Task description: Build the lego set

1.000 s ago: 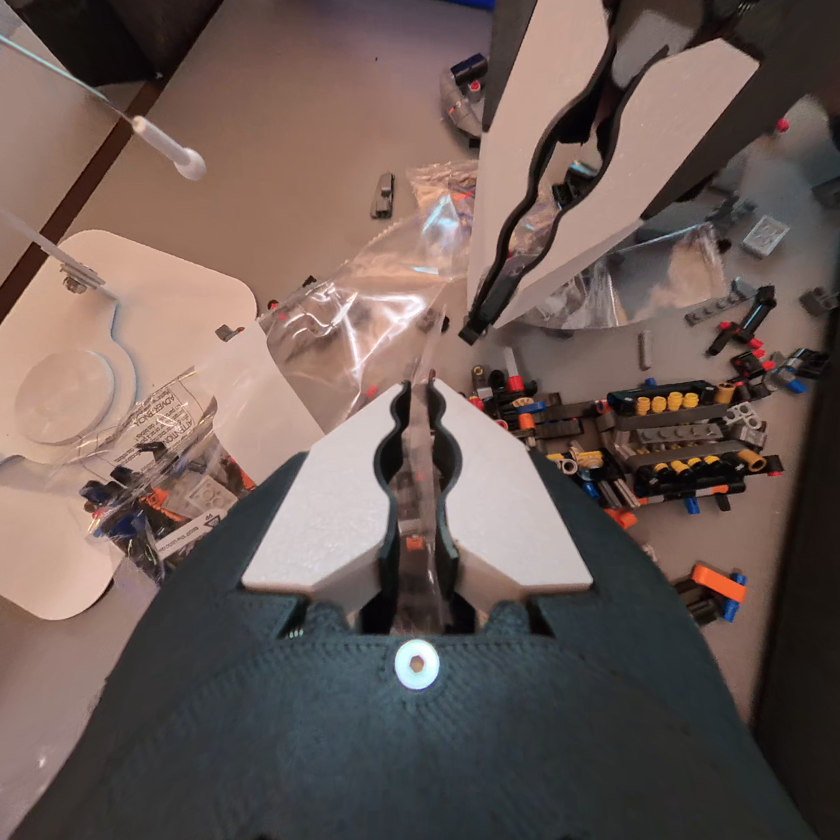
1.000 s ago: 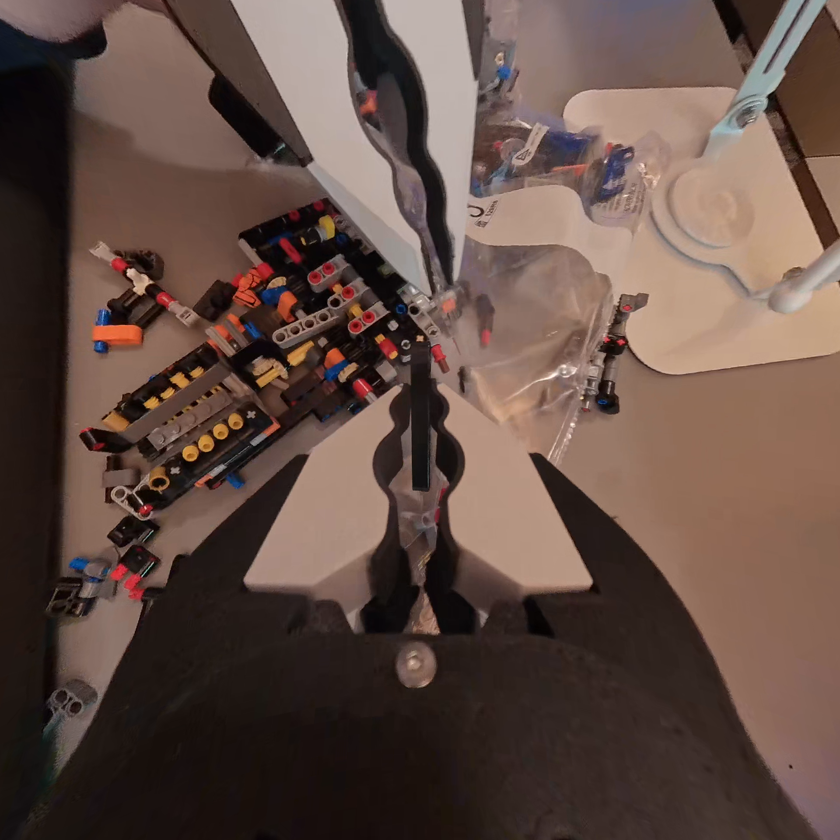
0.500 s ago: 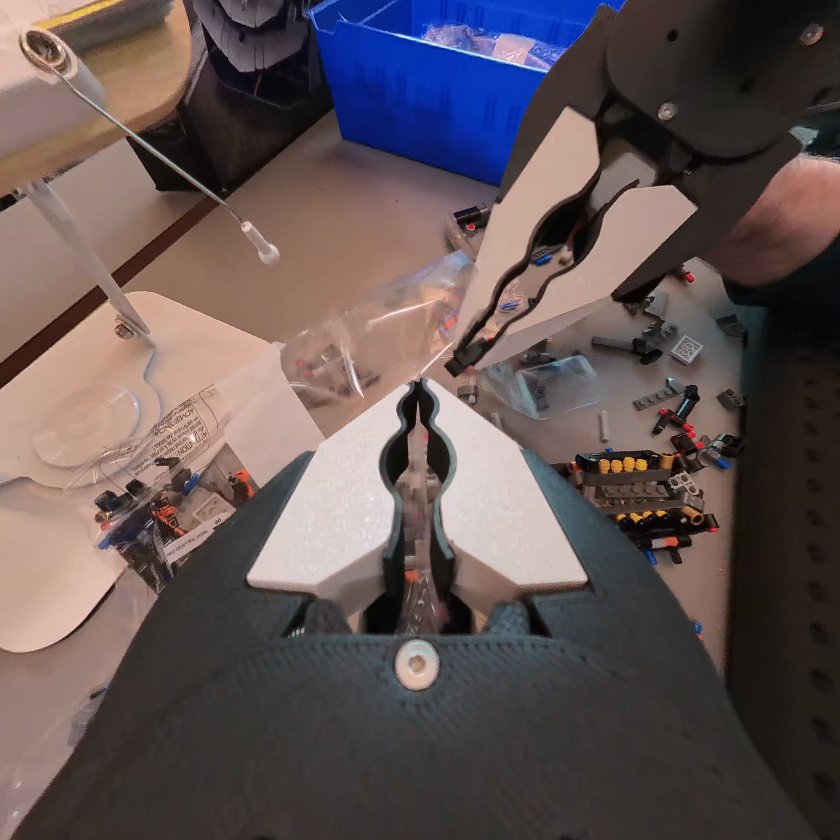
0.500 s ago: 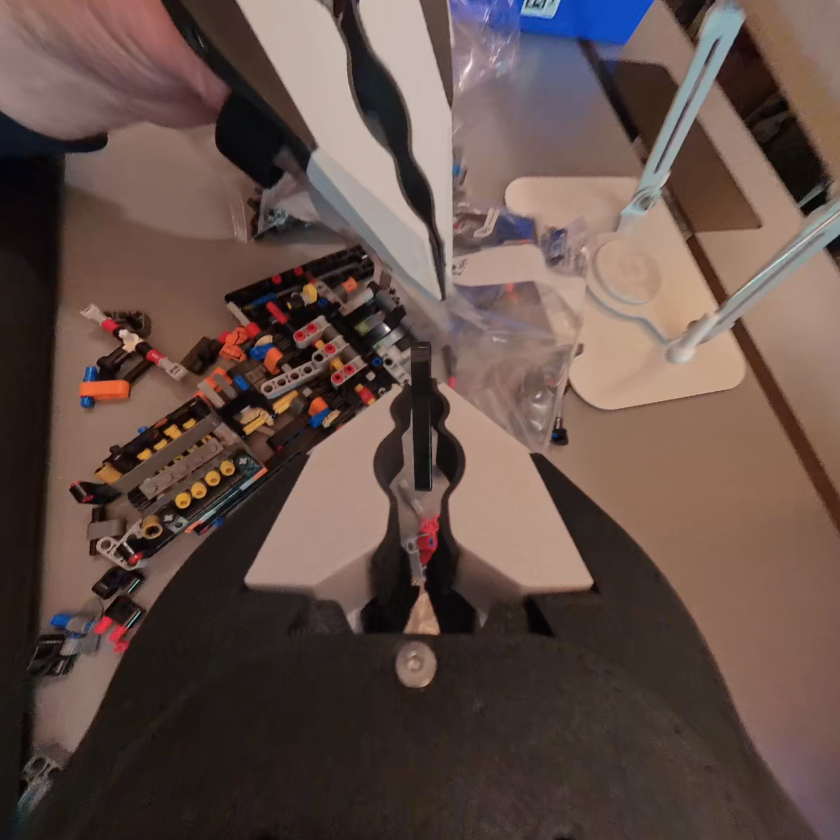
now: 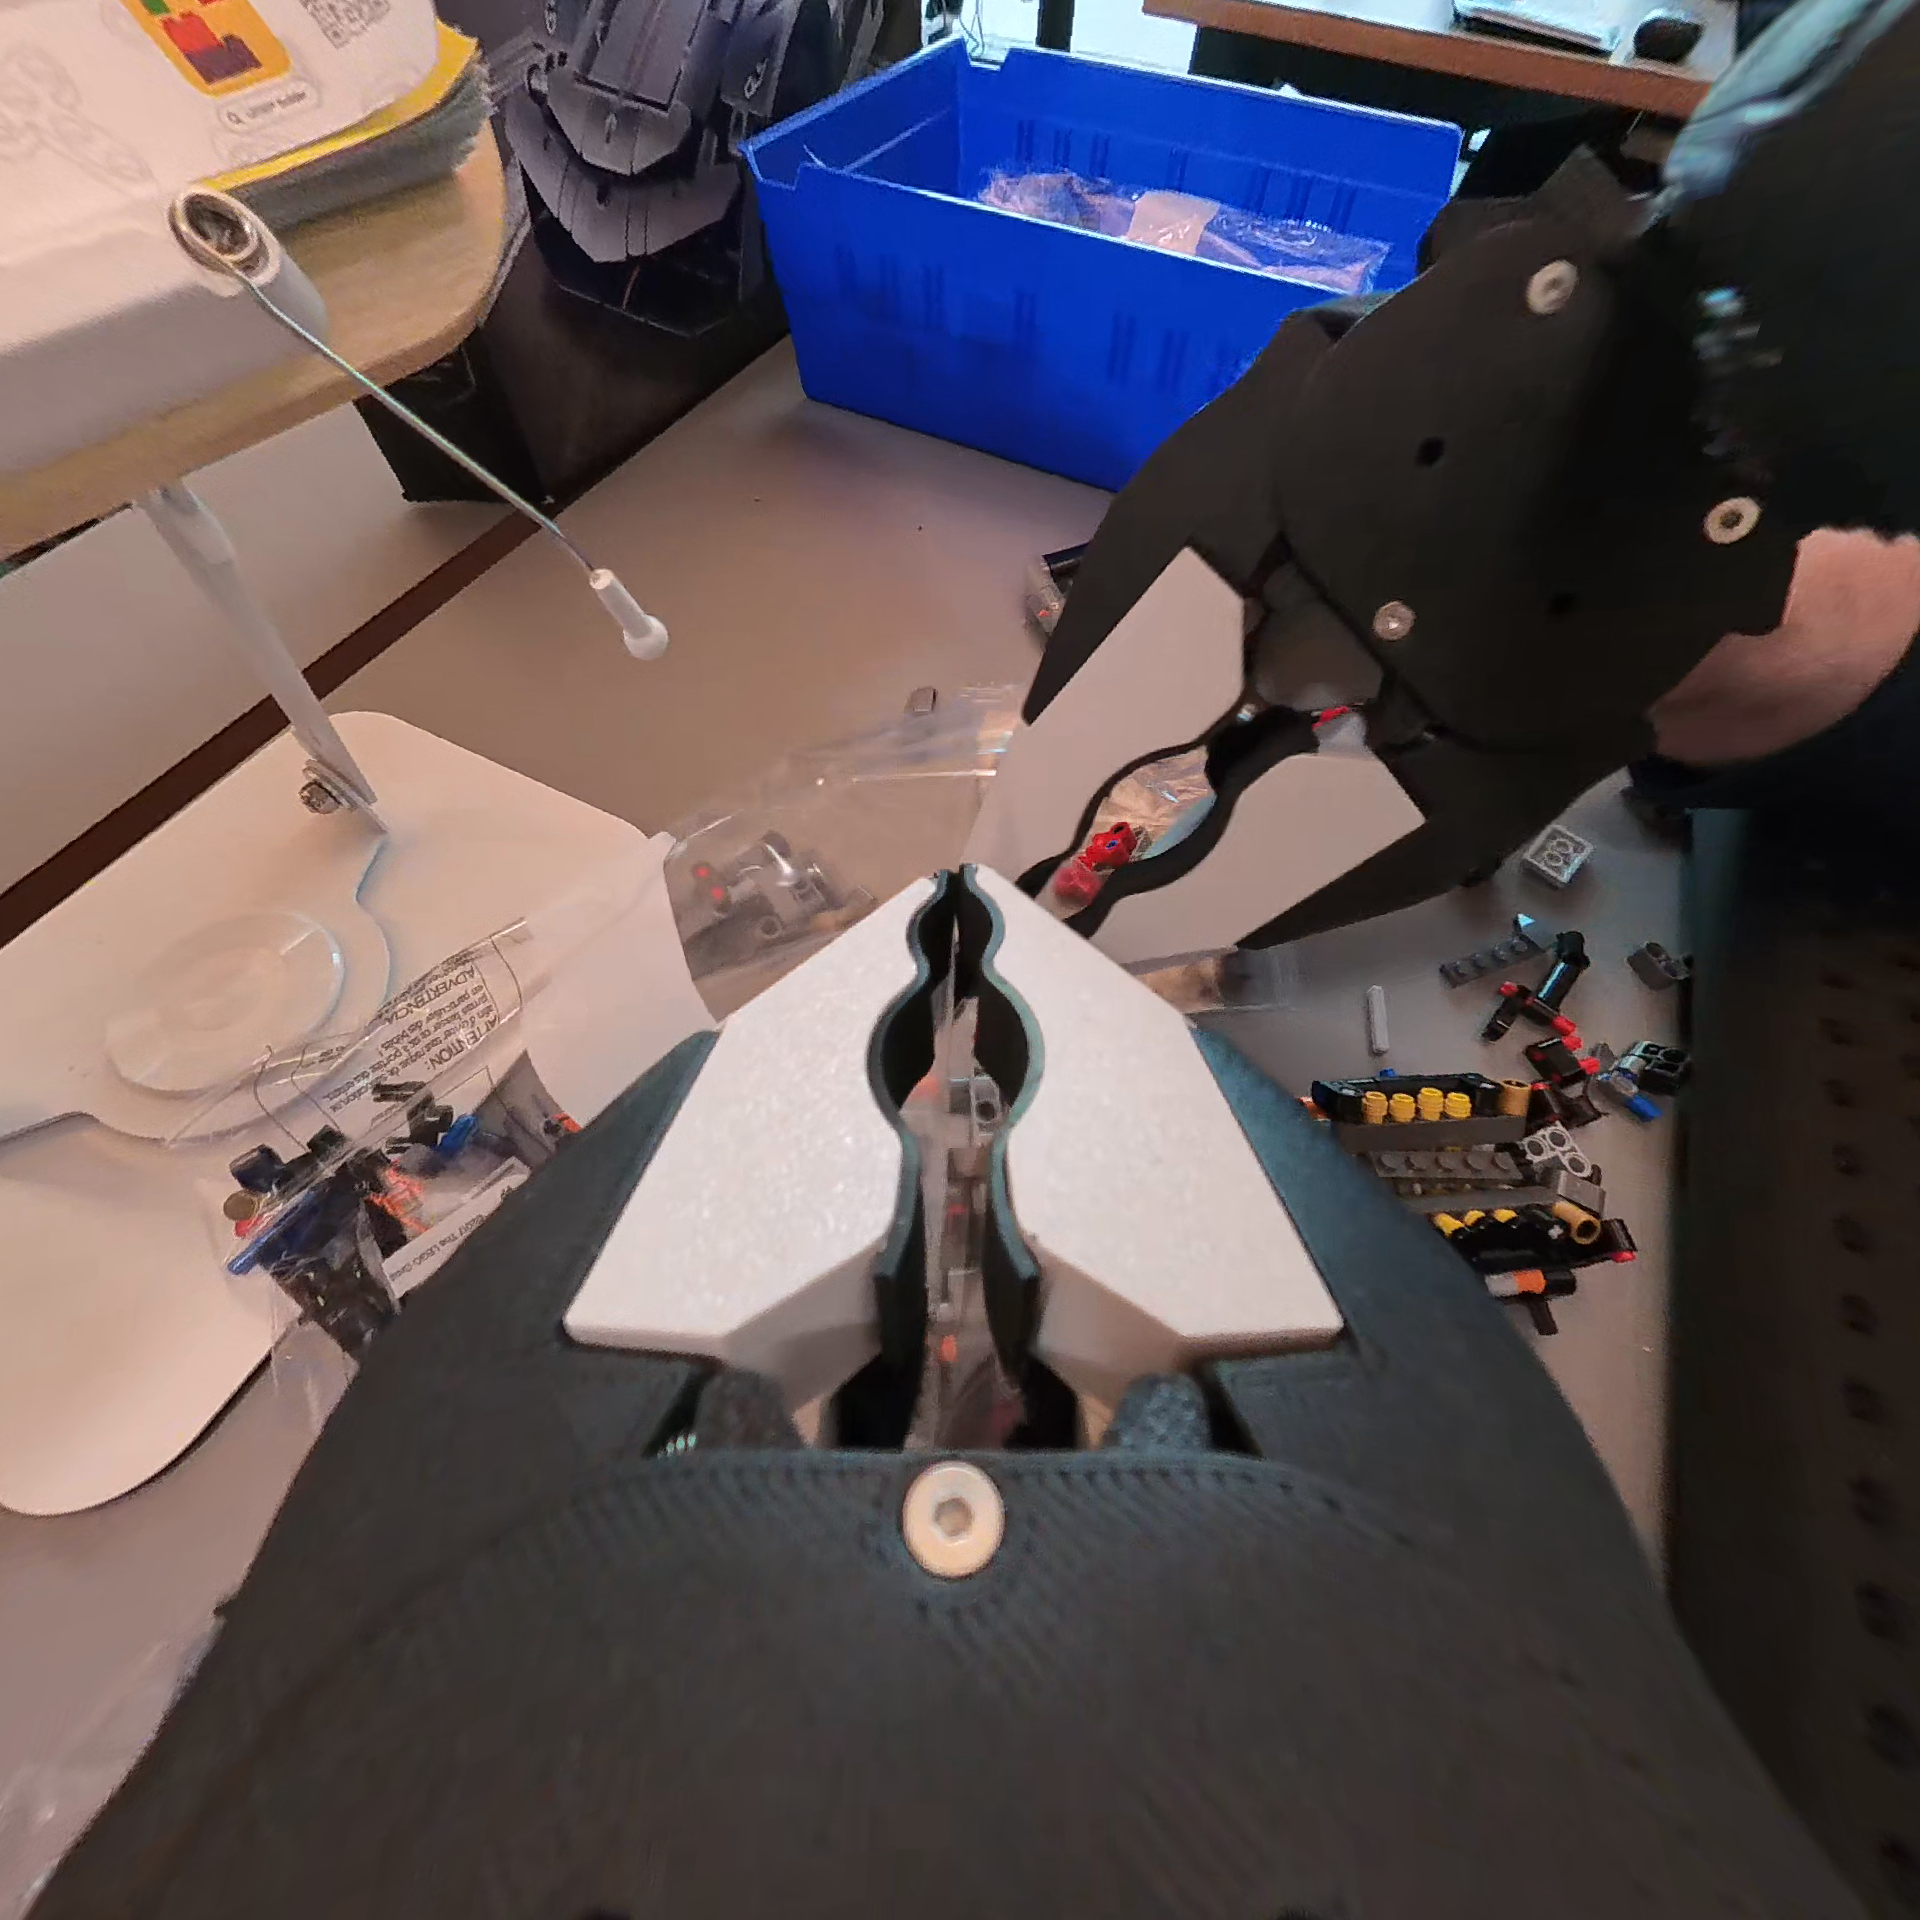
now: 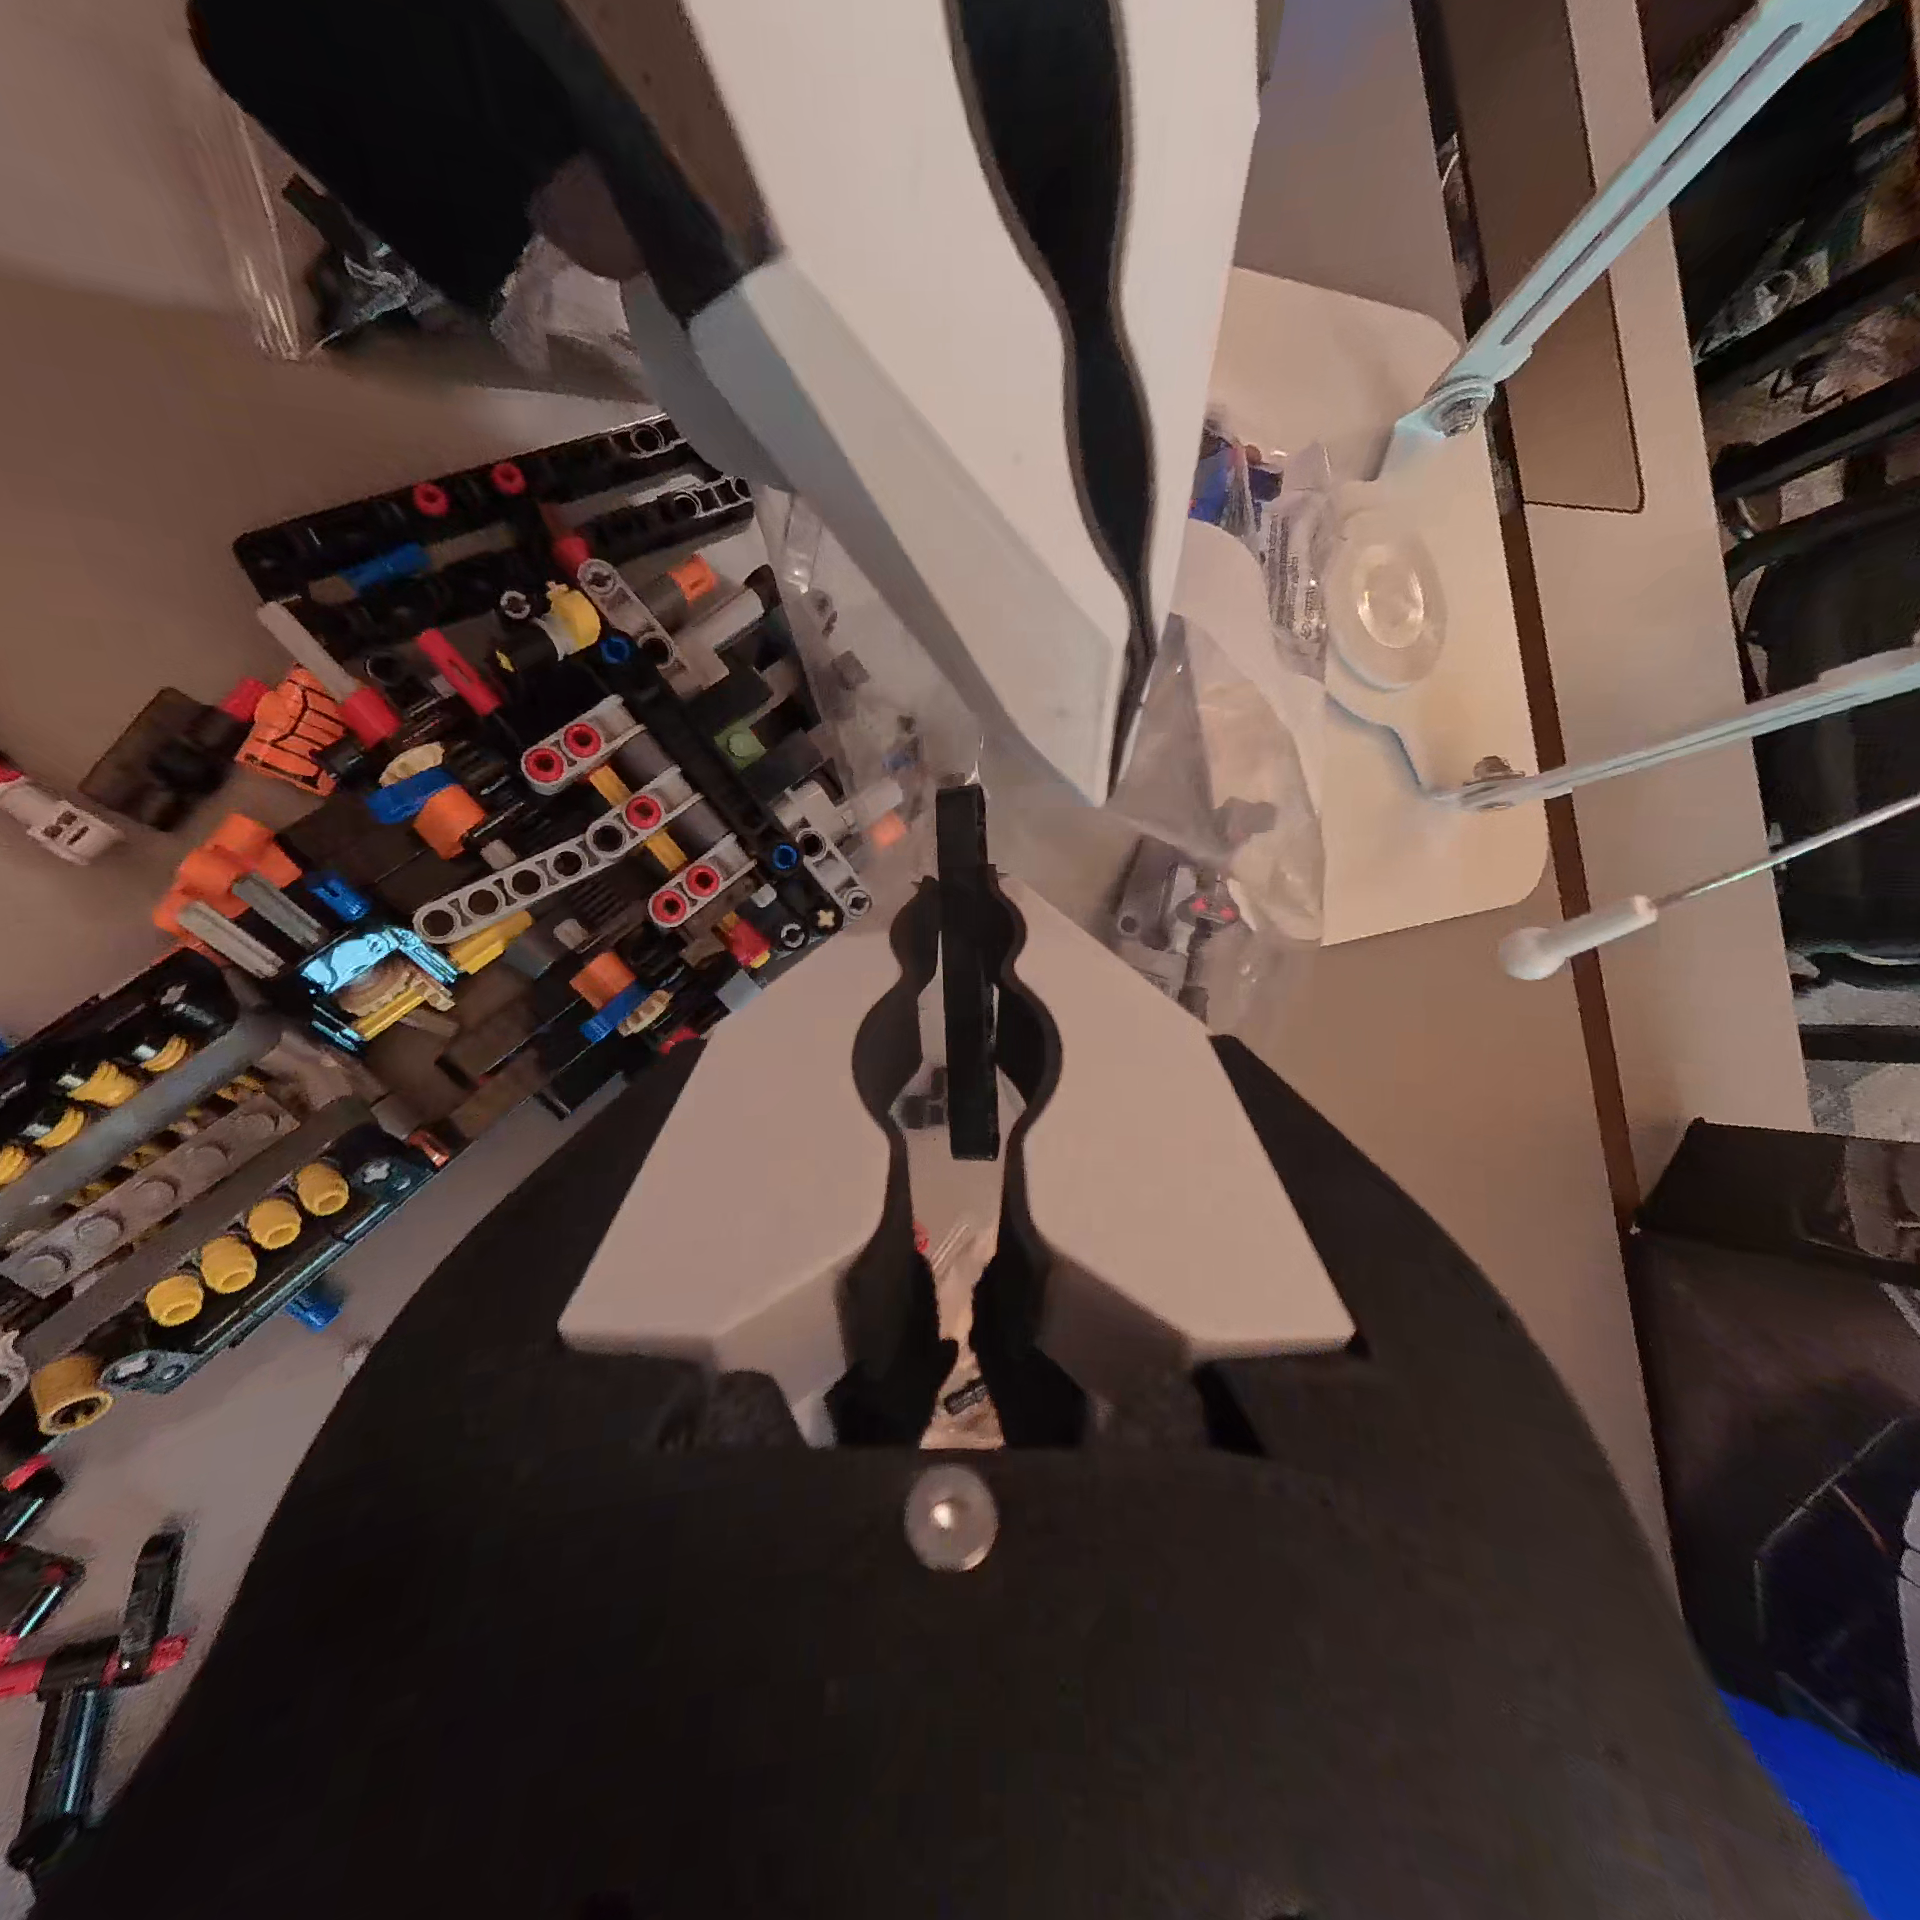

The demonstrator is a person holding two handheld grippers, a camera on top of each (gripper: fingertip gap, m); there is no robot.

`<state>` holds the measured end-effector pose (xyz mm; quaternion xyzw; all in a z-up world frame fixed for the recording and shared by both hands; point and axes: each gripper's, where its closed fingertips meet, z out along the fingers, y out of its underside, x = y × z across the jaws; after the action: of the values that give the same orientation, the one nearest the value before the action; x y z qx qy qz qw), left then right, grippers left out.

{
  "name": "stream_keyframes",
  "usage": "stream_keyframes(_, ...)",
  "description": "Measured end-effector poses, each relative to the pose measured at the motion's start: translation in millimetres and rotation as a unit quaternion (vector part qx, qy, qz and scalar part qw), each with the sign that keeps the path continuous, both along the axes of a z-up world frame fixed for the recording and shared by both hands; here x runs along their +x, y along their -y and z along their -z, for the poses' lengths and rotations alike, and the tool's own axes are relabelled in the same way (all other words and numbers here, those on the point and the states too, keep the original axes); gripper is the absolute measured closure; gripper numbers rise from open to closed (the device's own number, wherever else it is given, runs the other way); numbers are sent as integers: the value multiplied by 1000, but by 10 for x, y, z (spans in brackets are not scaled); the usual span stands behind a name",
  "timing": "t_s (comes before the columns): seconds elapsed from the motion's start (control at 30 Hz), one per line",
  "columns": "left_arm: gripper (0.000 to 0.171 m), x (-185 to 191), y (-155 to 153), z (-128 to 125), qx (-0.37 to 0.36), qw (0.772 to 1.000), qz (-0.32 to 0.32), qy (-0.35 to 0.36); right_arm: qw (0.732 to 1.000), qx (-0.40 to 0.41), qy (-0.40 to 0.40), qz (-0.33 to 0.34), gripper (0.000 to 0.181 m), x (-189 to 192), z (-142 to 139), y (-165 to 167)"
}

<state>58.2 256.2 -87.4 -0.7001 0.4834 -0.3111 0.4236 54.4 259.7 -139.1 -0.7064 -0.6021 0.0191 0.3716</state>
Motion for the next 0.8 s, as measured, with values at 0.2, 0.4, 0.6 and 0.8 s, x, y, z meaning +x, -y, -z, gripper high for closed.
stream_keyframes(0.2, 171, -38, -24, -100, -4, 1000, -5, 28, 996, 72, 15, -43, 177, -209, -150, -14)
stream_keyframes(0.4, 171, -123, -67, -190, -12, 998, -14, 58, 990, 122, 37, -58, 173, -325, -171, -110)
stream_keyframes(0.6, 171, -160, -74, -251, -15, 997, -20, 79, 993, 94, -56, -55, 157, -269, -442, -59)
stream_keyframes(0.8, 171, -197, -99, -302, -13, 995, -29, 94, 991, 59, -110, -49, 161, 8, -597, -20)
